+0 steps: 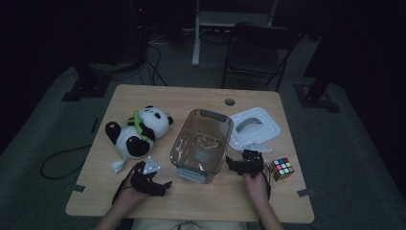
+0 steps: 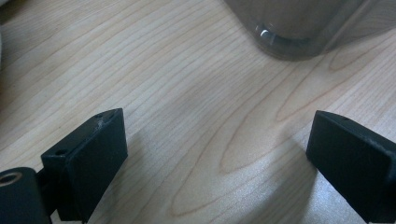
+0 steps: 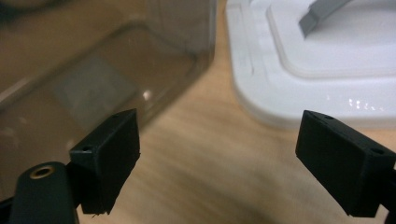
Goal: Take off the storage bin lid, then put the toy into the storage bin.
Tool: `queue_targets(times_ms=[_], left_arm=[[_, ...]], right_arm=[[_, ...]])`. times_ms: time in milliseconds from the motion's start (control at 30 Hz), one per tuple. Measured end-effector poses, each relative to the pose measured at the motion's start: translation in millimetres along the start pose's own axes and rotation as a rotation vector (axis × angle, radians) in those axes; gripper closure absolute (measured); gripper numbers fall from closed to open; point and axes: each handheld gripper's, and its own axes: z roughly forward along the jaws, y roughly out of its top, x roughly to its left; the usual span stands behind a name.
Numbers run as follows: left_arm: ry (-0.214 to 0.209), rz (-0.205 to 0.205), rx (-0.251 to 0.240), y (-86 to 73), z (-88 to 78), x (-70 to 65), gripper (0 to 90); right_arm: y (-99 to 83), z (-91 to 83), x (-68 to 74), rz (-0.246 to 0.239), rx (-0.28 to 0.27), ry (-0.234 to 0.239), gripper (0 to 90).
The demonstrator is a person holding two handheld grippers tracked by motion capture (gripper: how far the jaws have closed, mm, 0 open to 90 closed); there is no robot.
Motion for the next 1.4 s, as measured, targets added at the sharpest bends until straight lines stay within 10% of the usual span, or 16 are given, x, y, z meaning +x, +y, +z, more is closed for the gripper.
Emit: queue_targets(times_ms=[1400], left_arm=[[-0.033, 0.036, -0.010, -3.6, -2.1, -2.1, 5.9]], right_arm=[[-35.7, -8.4, 18.2, -0.132, 0.084, -0.037, 12.5]])
